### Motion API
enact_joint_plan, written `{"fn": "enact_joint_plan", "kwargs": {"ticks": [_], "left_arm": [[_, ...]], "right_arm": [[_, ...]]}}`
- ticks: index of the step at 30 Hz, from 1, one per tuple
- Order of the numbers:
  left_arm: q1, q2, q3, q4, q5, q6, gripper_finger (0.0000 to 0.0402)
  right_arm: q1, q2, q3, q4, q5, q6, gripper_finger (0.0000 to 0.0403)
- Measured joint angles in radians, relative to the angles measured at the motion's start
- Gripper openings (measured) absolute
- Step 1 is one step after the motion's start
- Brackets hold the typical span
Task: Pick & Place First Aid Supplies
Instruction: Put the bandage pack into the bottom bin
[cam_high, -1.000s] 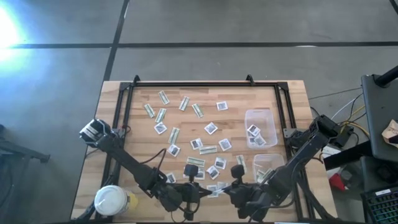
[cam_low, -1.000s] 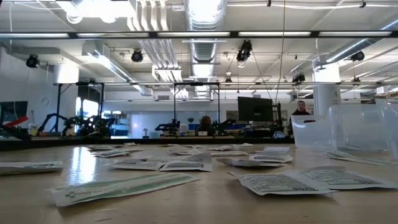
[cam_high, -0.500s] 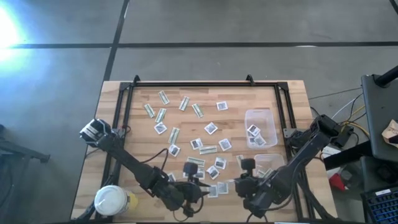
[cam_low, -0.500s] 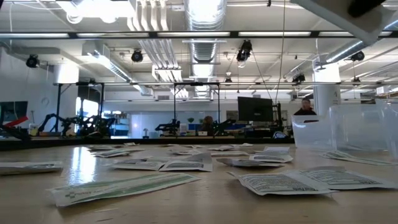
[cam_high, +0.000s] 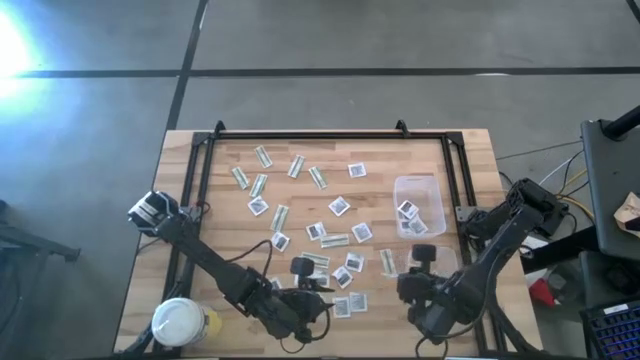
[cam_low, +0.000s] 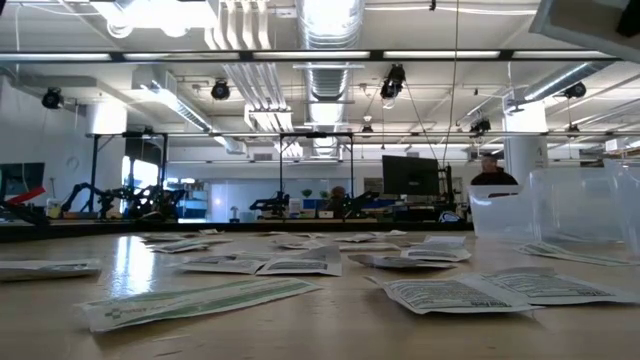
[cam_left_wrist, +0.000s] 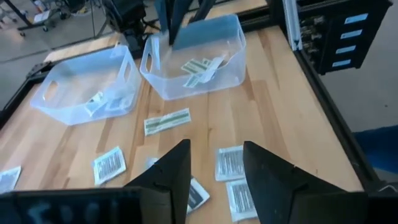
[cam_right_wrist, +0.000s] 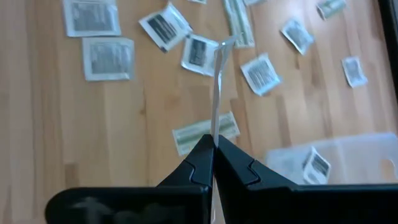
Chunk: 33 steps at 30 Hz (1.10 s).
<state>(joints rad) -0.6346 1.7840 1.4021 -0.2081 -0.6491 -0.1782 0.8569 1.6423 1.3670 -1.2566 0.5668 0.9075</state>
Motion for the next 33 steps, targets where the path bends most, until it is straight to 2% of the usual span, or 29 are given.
{"fn": "enact_joint_plan", "kwargs": {"ticks": [6, 12, 25, 33], "left_arm": [[0.000, 0.000, 0.000, -0.055, 0.001, -0.054, 0.0140], [0.000, 0.000, 0.000, -0.081, 0.001, -0.087, 0.0140], [0.000, 0.000, 0.000, -0.081, 0.001, -0.088, 0.0140], [0.000, 0.000, 0.000, -0.081, 0.001, -0.091, 0.0140]], "right_arm": [[0.035, -0.024, 0.000, -0.093, -0.002, 0.113, 0.0008], [0.056, -0.048, -0.008, -0.144, -0.048, 0.193, 0.0008], [0.057, -0.053, -0.075, -0.240, -0.272, 0.229, 0.0008], [0.057, -0.053, -0.115, -0.240, -0.346, 0.246, 0.0008]]}}
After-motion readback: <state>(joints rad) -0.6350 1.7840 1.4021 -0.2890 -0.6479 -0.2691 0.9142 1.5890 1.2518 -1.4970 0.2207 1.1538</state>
